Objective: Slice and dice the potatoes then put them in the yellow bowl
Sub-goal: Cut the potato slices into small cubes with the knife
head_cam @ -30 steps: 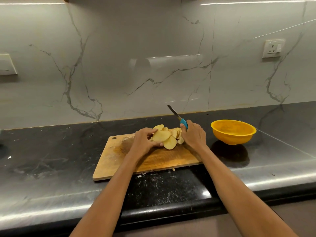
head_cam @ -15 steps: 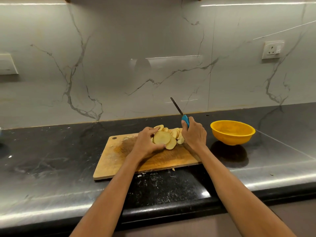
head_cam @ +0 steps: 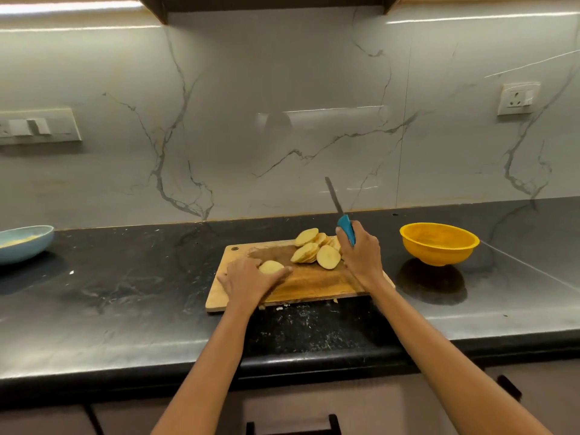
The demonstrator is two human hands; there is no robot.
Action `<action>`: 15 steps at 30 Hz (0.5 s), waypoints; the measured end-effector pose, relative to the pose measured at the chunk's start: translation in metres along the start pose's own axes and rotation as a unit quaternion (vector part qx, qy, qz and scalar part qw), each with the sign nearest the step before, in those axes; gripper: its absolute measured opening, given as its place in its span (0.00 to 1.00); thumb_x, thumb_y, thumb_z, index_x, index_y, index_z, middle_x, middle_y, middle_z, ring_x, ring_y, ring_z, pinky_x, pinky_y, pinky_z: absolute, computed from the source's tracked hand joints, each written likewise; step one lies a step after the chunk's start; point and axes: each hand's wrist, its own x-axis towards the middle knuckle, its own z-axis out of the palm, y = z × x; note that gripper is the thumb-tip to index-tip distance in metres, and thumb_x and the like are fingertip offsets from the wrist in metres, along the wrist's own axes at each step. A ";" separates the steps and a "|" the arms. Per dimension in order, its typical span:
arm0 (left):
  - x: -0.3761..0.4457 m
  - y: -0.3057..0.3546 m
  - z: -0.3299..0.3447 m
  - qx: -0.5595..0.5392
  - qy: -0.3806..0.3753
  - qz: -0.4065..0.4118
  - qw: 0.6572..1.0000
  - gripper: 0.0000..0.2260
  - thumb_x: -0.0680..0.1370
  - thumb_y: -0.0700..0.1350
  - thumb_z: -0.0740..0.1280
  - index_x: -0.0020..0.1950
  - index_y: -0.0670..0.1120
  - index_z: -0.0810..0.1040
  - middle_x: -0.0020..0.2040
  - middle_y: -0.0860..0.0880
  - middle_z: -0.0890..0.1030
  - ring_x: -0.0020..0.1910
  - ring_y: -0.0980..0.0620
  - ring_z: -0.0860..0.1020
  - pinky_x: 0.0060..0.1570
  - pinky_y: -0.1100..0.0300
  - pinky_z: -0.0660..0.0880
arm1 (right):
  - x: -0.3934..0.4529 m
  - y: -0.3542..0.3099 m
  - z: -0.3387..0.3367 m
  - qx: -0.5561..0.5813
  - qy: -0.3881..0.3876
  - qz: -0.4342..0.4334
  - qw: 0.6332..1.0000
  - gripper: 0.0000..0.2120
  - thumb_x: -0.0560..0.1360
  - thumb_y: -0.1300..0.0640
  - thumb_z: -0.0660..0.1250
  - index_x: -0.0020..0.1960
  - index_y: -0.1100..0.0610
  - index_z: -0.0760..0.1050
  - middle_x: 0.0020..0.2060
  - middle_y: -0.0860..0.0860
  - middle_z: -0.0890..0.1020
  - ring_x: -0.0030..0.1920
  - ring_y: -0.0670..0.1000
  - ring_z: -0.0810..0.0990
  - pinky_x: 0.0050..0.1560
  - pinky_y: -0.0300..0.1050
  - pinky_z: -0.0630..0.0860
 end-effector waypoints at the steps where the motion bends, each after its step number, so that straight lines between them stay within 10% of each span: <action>1: -0.001 -0.002 -0.003 -0.017 -0.010 -0.002 1.000 0.25 0.67 0.72 0.62 0.52 0.55 0.79 0.50 0.51 0.78 0.57 0.46 0.73 0.63 0.41 0.60 | -0.006 -0.007 -0.001 0.015 -0.012 0.001 1.000 0.15 0.80 0.50 0.60 0.56 0.62 0.72 0.37 0.52 0.76 0.34 0.46 0.74 0.33 0.33 0.67; 8: 0.005 -0.013 -0.002 -0.053 -0.082 0.026 0.995 0.15 0.79 0.56 0.58 0.43 0.51 0.80 0.43 0.51 0.78 0.57 0.48 0.74 0.69 0.33 0.45 | -0.039 -0.048 -0.004 0.008 -0.209 0.060 0.976 0.16 0.83 0.49 0.51 0.47 0.57 0.72 0.35 0.51 0.76 0.33 0.47 0.72 0.38 0.49 0.74; 15: -0.014 -0.003 0.001 -0.060 -0.051 0.029 0.996 0.14 0.79 0.53 0.60 0.38 0.48 0.77 0.41 0.50 0.79 0.52 0.48 0.75 0.69 0.34 0.50 | -0.061 -0.083 -0.008 -0.114 -0.330 0.126 0.929 0.22 0.83 0.50 0.48 0.41 0.61 0.72 0.31 0.54 0.77 0.25 0.48 0.75 0.27 0.38 0.73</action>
